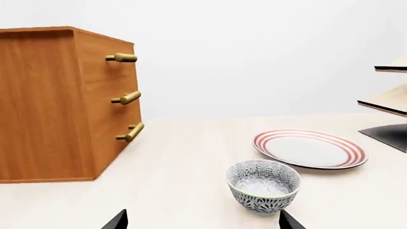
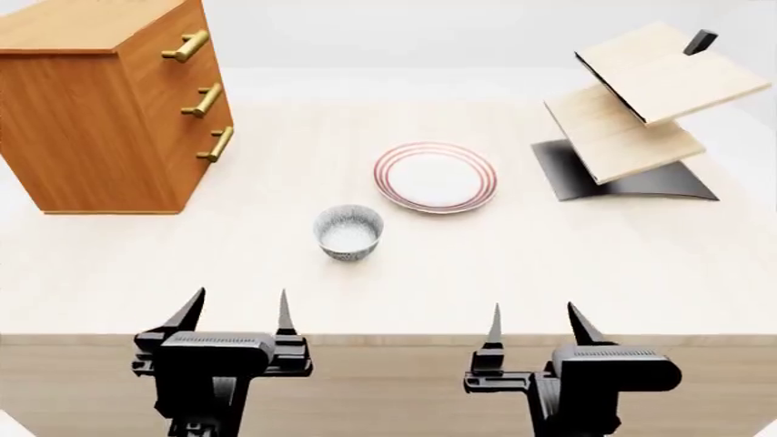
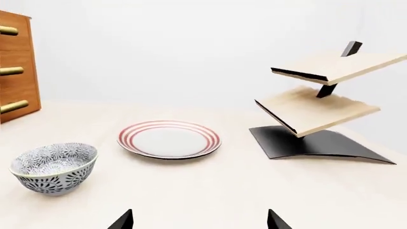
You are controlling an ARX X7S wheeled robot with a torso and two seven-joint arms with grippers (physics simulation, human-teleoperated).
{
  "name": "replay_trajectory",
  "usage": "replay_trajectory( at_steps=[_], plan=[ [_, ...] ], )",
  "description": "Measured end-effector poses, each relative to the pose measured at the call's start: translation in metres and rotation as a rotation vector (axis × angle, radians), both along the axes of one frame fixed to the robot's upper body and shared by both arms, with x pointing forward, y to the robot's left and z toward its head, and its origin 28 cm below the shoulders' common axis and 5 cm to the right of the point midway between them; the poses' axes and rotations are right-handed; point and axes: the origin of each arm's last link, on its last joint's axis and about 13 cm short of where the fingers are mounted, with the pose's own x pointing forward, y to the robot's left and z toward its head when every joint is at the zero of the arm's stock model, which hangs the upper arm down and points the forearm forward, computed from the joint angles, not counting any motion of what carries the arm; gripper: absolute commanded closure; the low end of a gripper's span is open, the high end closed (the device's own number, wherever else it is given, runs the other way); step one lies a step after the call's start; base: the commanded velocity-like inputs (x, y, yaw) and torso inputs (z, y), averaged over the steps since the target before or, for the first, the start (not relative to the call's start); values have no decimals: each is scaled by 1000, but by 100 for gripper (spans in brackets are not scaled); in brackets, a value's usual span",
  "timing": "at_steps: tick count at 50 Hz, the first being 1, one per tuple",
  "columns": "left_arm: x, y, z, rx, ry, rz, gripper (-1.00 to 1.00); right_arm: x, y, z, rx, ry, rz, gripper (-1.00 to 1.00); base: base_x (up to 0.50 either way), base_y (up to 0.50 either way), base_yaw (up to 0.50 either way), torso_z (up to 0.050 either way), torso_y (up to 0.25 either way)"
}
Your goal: Open the top drawer of the cabinet and put the bowl in it.
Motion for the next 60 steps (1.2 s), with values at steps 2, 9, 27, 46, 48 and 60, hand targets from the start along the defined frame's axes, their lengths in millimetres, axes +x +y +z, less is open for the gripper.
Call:
replay_trajectory(
  at_steps=[2, 9, 27, 46, 48, 60],
  plan=[
    [2, 1, 7, 6, -13, -1, -100, 0, -1, 5, -7, -9, -1, -100, 0, 0, 0, 50, 0],
    [9, 5, 34, -1, -45, -13, -100, 2, -3, 22, -35, -37, -5, -100, 0, 0, 0, 50, 0],
    [32, 11, 96, 1, -89, -27, -100, 10, -9, 70, -64, -94, 0, -100, 0, 0, 0, 50, 0],
    [56, 18, 158, 14, -100, -19, -100, 24, -14, 127, -148, -127, -5, -100, 0, 0, 0, 50, 0],
    [58, 19, 163, 21, -101, -18, -100, 25, -15, 132, -153, -126, -6, -100, 0, 0, 0, 50, 0],
    [62, 25, 192, 62, -120, -2, -100, 26, -20, 162, -180, -132, -15, -100, 0, 0, 0, 50, 0]
  ],
)
